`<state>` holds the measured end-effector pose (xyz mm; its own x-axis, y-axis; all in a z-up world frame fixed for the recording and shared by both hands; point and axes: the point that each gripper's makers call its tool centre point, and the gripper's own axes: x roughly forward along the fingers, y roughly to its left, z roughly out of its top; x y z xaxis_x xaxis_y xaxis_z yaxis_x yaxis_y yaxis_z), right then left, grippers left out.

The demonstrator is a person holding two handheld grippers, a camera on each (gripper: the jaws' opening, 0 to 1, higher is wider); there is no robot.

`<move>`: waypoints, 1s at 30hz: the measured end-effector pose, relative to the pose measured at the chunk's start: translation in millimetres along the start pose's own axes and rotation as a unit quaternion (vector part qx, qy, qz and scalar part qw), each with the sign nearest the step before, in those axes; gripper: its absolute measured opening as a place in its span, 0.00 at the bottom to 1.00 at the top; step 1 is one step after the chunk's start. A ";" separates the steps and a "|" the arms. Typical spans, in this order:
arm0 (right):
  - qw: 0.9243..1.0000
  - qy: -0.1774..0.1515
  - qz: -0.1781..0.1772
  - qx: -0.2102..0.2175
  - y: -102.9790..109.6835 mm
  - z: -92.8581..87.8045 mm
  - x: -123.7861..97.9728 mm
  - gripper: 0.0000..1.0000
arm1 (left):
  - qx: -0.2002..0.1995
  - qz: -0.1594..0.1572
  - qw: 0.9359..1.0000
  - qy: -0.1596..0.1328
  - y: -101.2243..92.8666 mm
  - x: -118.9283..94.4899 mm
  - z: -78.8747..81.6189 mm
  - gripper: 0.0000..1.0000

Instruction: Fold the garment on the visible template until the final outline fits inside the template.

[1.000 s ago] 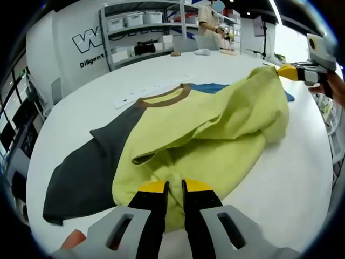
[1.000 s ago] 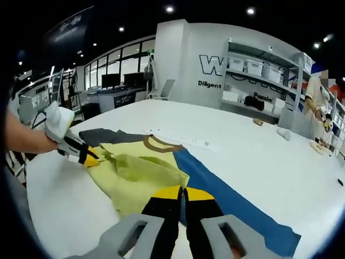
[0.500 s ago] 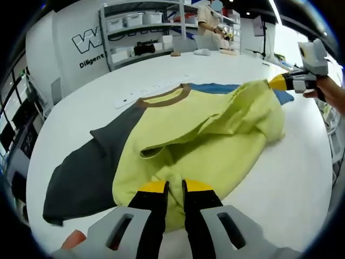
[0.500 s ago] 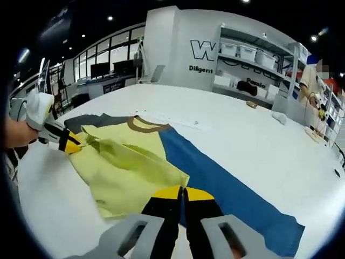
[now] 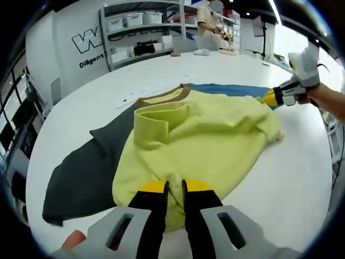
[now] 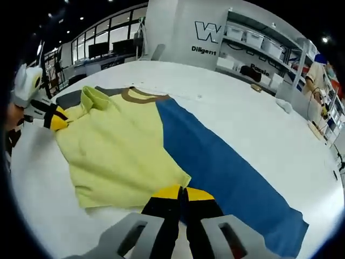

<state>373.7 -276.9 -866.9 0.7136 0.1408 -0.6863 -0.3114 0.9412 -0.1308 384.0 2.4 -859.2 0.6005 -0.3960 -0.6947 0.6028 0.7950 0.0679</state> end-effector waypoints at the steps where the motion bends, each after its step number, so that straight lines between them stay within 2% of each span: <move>1: 1.000 0.002 0.000 0.000 -0.8 1.0 -1.3 0.00 | 0.000 0.000 1.000 0.000 -0.2 -0.1 -0.1 0.11; 12: 1.000 0.004 -0.004 -0.005 -0.8 -0.6 -2.9 0.00 | -0.005 0.001 1.000 -0.001 -0.4 -2.1 1.8 0.10; 23: 1.000 0.005 -0.004 -0.006 -0.9 -0.4 -2.6 0.00 | -0.032 0.011 0.997 -0.063 10.5 -20.6 43.0 0.10; 30: 1.000 0.004 -0.004 -0.007 -1.1 -0.5 -2.5 0.00 | -0.019 0.022 0.997 -0.076 14.9 -9.8 66.4 0.11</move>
<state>372.0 -278.5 -865.3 0.7106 0.1308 -0.6913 -0.3143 0.9381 -0.1456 421.9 -12.4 -803.9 0.7001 -0.4236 -0.5748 0.5555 0.8289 0.0657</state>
